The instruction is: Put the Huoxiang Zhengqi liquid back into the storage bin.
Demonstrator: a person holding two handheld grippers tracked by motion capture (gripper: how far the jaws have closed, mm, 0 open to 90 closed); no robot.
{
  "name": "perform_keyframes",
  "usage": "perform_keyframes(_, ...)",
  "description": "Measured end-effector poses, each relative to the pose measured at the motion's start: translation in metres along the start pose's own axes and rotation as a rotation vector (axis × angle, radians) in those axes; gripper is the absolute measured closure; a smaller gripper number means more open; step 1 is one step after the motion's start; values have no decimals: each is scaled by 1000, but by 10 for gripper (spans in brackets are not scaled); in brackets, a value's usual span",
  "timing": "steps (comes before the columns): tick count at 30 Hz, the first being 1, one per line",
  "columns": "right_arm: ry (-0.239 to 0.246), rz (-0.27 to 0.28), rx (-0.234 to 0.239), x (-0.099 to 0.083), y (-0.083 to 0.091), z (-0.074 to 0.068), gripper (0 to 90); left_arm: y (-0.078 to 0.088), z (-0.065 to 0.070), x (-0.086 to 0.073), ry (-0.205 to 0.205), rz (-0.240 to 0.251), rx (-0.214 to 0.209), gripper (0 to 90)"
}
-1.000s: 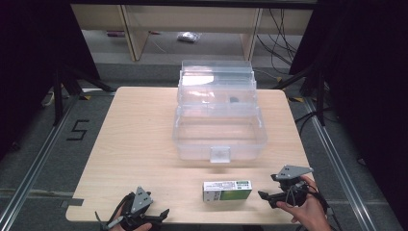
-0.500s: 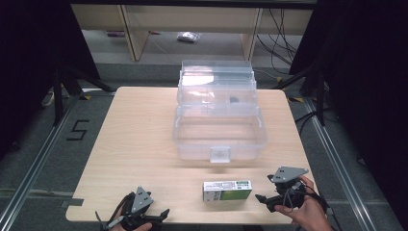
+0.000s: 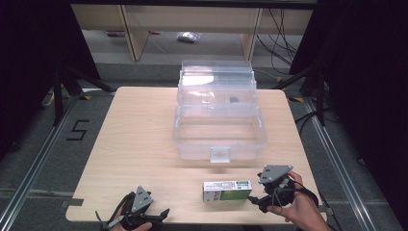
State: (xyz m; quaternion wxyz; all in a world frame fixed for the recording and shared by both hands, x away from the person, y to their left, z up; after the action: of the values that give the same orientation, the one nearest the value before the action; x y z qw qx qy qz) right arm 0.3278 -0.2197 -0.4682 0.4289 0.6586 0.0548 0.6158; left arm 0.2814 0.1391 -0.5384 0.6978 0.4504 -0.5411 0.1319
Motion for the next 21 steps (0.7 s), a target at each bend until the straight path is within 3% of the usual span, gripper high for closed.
perform_keyframes(4,30,-28,26,8,-8,-5,204,-1,-1,0,4,11,13,148)
perform_keyframes(5,39,-30,33,10,-9,-6,204,-2,2,1,32,39,10,147)
perform_keyframes(6,33,-36,29,12,-11,-7,204,2,-2,0,-19,-17,-6,148)
perform_keyframes(10,68,-57,52,18,-15,-8,204,1,-1,0,-12,1,7,147)
perform_keyframes(11,79,-63,55,23,-19,-10,204,-2,1,0,20,29,17,148)
perform_keyframes(14,104,-89,74,29,-24,-12,212,1,-1,0,-13,0,6,147)
perform_keyframes(18,115,-104,99,33,-30,-14,212,1,-1,0,-14,0,1,148)
perform_keyframes(19,127,-113,102,35,-34,-15,212,-2,2,1,32,41,15,147)
perform_keyframes(21,130,-119,107,37,-36,-16,213,-2,2,1,29,38,11,148)
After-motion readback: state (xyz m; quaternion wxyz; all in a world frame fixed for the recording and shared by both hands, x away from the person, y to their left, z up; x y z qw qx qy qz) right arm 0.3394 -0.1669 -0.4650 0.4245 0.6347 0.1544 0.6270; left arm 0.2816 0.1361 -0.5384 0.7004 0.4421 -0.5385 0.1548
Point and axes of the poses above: each handheld gripper's, and its own axes: y roughly backward along the jaws, x roughly out of its top, z roughly to its right, the point moved 5 cm from there along -y, roughly forward along the jaws, and after that the axes turned 15 degrees about z, right-handed, at the moved point
